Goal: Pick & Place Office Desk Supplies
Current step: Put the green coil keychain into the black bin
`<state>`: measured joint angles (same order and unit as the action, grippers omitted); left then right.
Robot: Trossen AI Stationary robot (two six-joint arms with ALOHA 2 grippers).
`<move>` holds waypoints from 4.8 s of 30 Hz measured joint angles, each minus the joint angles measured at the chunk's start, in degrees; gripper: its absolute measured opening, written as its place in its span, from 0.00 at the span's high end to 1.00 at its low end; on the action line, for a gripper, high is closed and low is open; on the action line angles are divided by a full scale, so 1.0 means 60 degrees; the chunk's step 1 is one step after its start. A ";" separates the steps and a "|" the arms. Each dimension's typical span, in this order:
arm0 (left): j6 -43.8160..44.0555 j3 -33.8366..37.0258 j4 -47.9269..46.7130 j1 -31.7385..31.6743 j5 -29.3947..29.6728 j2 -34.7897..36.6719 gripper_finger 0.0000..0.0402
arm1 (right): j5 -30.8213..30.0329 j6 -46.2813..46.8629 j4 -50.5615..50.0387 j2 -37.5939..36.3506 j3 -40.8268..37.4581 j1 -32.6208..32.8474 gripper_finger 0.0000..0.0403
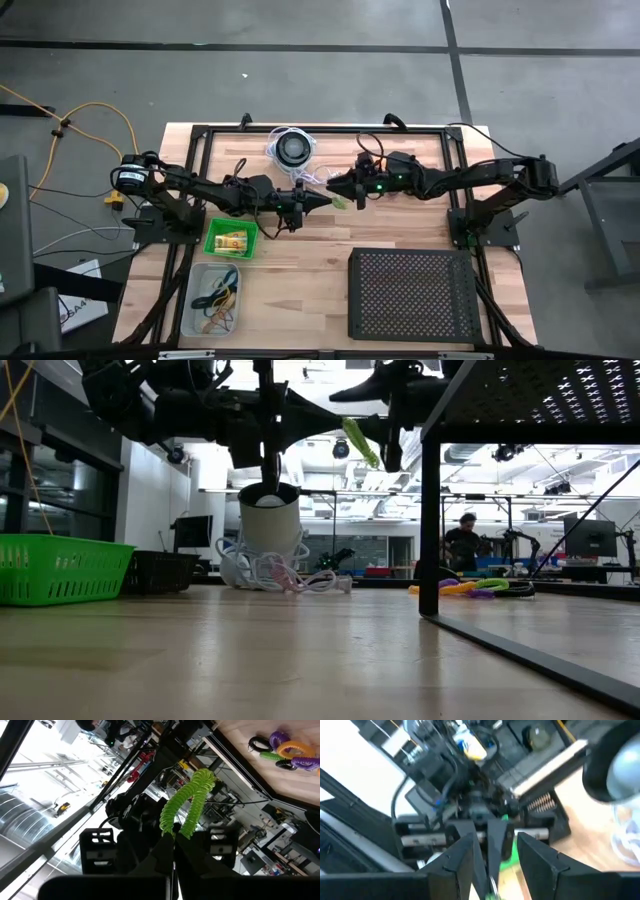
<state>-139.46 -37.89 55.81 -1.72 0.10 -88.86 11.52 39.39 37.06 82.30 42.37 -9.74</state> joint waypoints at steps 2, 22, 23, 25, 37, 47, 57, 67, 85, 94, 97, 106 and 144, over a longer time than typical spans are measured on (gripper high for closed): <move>-0.0002 0.0000 -0.0003 0.0000 0.0000 0.0000 1.00 | -0.0209 -0.0071 0.0280 0.0000 0.0000 0.0000 0.66; 0.5742 0.0000 0.0063 0.0432 0.3641 0.0000 1.00 | -0.2463 -0.0363 0.0372 0.0000 0.0000 -0.0135 0.66; 0.5767 0.0000 0.0059 0.0496 0.3932 0.0000 1.00 | -0.2465 -0.0363 0.0372 0.0000 0.0000 -0.0135 0.66; 0.5759 0.0000 0.0034 0.0593 0.4252 0.0000 1.00 | -0.2417 -0.0360 0.0368 0.0000 0.0000 -0.0131 0.66; 0.5730 0.0000 -0.0118 0.0823 0.4794 0.0000 1.00 | -0.2396 -0.0359 0.0284 0.0000 0.0000 -0.0127 0.66; 0.5727 0.0000 -0.0151 0.1145 0.5459 0.0000 1.00 | -0.2390 -0.0357 -0.0171 0.0000 0.0000 -0.0127 0.66; 0.6215 0.0384 -0.0739 0.1889 0.8851 0.0090 1.00 | -0.2388 -0.0359 -0.0166 0.0000 0.0000 -0.0127 0.66; 0.6687 0.1868 -0.1298 0.3512 1.1781 0.1776 1.00 | -0.2388 -0.0355 -0.0350 0.0000 0.0000 -0.0127 0.66; 0.7410 0.1885 -0.2986 0.1885 0.9531 0.2732 1.00 | -0.2392 -0.0355 -0.0650 0.0000 0.0000 -0.0129 0.66; 0.6604 0.0674 -0.3818 0.1317 0.8226 0.2733 1.00 | -0.2392 -0.0355 -0.0648 0.0000 0.0000 -0.0127 0.66; 0.6932 -0.0171 -0.5297 0.0967 0.7438 0.2732 1.00 | -0.2392 -0.0355 -0.0652 0.0000 0.0000 -0.0128 0.66; 0.9337 -0.1526 -1.0325 0.1050 0.6292 0.3133 1.00 | -0.2392 -0.0355 -0.0648 0.0000 0.0000 -0.0131 0.66; 2.4877 -0.1535 -1.9721 0.2907 0.6220 0.4339 1.00 | -0.2392 -0.0355 -0.0652 0.0000 0.0000 -0.0129 0.66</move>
<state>9.81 -47.10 -62.52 15.73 37.42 -62.83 -2.83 37.26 33.15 82.30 42.37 -10.51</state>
